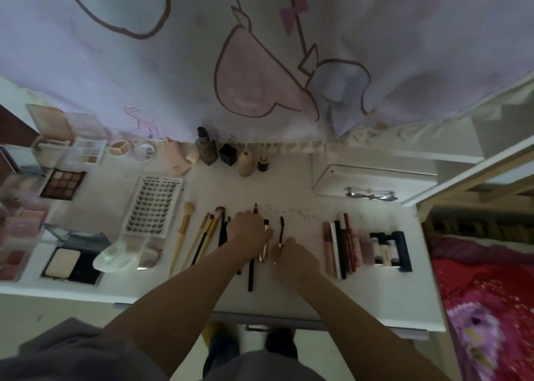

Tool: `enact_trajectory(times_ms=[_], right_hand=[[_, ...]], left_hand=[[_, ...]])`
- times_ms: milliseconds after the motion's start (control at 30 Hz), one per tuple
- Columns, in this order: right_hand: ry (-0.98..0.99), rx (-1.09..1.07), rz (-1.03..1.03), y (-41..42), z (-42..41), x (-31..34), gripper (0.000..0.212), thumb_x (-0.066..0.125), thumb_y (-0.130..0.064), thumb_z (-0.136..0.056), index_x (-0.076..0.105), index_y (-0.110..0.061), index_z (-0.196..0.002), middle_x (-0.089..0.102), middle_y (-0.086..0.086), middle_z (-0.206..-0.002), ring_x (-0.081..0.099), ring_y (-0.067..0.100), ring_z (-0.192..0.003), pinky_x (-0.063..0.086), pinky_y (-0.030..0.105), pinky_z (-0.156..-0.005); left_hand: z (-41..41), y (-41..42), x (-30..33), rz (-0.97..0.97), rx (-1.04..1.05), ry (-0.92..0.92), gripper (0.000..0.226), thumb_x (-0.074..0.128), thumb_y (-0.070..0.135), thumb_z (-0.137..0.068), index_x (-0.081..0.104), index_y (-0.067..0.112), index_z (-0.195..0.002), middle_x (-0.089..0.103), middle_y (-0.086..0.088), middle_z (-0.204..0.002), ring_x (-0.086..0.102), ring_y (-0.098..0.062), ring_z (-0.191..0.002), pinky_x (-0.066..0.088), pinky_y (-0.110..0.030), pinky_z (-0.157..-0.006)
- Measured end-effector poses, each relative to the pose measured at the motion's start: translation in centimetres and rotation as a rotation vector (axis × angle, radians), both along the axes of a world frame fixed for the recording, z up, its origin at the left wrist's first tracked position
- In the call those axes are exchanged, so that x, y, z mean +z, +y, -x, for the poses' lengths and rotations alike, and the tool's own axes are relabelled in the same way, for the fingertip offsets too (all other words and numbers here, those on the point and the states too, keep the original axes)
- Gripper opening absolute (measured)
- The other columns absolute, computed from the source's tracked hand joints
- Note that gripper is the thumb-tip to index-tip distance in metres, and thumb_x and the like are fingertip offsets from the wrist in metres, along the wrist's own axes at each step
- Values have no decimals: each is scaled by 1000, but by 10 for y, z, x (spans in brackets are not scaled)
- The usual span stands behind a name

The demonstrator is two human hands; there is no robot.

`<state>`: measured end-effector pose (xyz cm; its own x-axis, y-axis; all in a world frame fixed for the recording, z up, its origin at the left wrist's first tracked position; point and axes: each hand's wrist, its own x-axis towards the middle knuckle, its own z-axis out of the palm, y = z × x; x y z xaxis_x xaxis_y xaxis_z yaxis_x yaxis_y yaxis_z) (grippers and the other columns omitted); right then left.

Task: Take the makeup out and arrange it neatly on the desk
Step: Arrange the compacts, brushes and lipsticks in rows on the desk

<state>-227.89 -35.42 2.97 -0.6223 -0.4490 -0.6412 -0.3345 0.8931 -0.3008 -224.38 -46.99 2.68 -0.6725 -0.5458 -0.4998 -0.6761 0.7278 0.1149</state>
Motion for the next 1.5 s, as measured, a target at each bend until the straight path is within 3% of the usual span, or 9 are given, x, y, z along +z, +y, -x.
enact_trajectory(times_ms=[200, 333, 467, 600, 933, 1067, 1200, 1333, 1500], right_hand=[[62, 101, -12, -28, -17, -6, 18, 32, -29, -100, 41, -13, -102, 61, 10, -113, 60, 27, -101, 35, 30, -70], [63, 106, 7, -29, -11, -1, 34, 29, -37, -100, 46, -9, -110, 62, 10, -111, 60, 28, -102, 36, 31, -72], [191, 89, 65, -5, 33, 14, 36, 30, -36, -100, 49, -7, -110, 64, 14, -106, 60, 30, -100, 44, 34, -78], [213, 49, -7, 26, 98, 18, 22, 39, -20, -96, 57, -9, -100, 65, 11, -99, 61, 26, -87, 50, 34, -75], [169, 190, 3, 30, 122, -2, 29, 44, -36, -94, 54, -12, -80, 56, 2, -76, 54, 20, -75, 39, 28, -66], [61, 125, 37, 25, 125, -3, 45, 43, -45, -95, 54, -9, -71, 53, 3, -69, 56, 23, -74, 38, 27, -67], [-226, -83, 82, 17, 121, 16, 62, 37, -53, -95, 70, -1, -90, 55, 4, -64, 51, 15, -54, 37, 22, -50], [-430, -56, 69, 8, 111, 42, 49, 43, -51, -95, 60, -9, -74, 46, -3, -49, 36, 8, -35, 28, 18, -41], [-485, 19, 273, -5, 92, 71, 40, 47, -41, -96, 57, -11, -72, 44, -3, -50, 34, 6, -36, 27, 20, -40]], left_hand=[[-12, -22, -5, 4, -18, 19, 39, 39, 44, -95, 60, 11, -98, 59, -10, -108, 52, -26, -103, 43, -37, -86], [-15, -27, 1, 25, -5, 45, 44, 36, 49, -95, 57, 10, -104, 58, -11, -110, 52, -28, -106, 41, -38, -92], [-2, -13, 14, 59, -9, 182, 39, 36, 45, -97, 47, 12, -115, 55, -8, -114, 50, -26, -107, 42, -38, -87], [24, 38, 12, -104, -125, 328, 30, 37, 35, -98, 49, 10, -111, 56, -10, -112, 51, -27, -103, 43, -37, -83], [61, 105, -18, -230, 87, 186, 27, 40, 31, -96, 51, 14, -114, 57, -6, -115, 56, -23, -104, 43, -34, -85], [53, 96, -12, -258, 162, 226, 28, 43, 31, -95, 50, 11, -112, 54, -7, -116, 55, -24, -105, 44, -34, -82], [29, 81, -2, -300, 111, 304, 25, 49, 26, -92, 49, 6, -107, 53, -10, -110, 52, -22, -91, 37, -28, -70], [-1, 55, 21, -293, -9, 473, 18, 49, 22, -94, 50, 5, -102, 52, -10, -104, 42, -15, -76, 28, -23, -62], [-18, 31, 53, -213, -136, 412, 24, 37, 30, -100, 48, 10, -108, 54, -6, -99, 53, -23, -82, 39, -33, -66]])
